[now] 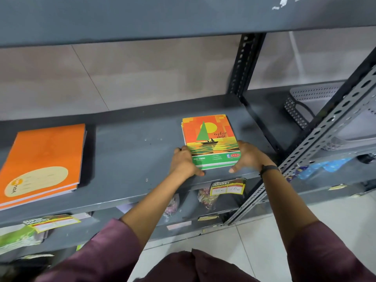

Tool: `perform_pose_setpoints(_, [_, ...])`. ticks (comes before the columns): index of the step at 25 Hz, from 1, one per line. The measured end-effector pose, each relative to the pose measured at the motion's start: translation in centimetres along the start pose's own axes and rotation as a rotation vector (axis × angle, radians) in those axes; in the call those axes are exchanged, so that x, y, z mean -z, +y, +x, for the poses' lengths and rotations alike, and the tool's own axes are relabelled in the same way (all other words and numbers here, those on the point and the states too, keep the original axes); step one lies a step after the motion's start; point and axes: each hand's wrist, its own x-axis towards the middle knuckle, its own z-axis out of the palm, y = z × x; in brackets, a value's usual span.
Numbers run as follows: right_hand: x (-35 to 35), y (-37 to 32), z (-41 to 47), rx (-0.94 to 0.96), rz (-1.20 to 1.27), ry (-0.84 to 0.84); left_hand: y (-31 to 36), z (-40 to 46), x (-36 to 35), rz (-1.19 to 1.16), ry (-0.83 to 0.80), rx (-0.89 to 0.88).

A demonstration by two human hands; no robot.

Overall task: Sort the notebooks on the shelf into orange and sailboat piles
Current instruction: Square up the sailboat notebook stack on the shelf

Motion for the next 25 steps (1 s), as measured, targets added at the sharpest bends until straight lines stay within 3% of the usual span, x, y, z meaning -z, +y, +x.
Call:
perform_pose_setpoints(11, [0.8,-2.0,-1.1,-0.017,-0.129,0.07,0.6,-0.8,0.3,-0.005,0.164,-0.02])
perform_pose_setpoints(20, [2.3,-2.7,-1.6,-0.209,-0.246,-0.006,-2.5,-1.6,2.0,-0.155,0.094,-0.118])
perform_pose_setpoints(25, [-0.6,-11.5,-1.4,0.035,-0.248,0.079,-8.8,-3.2,7.2,-0.495,0.243,-0.217])
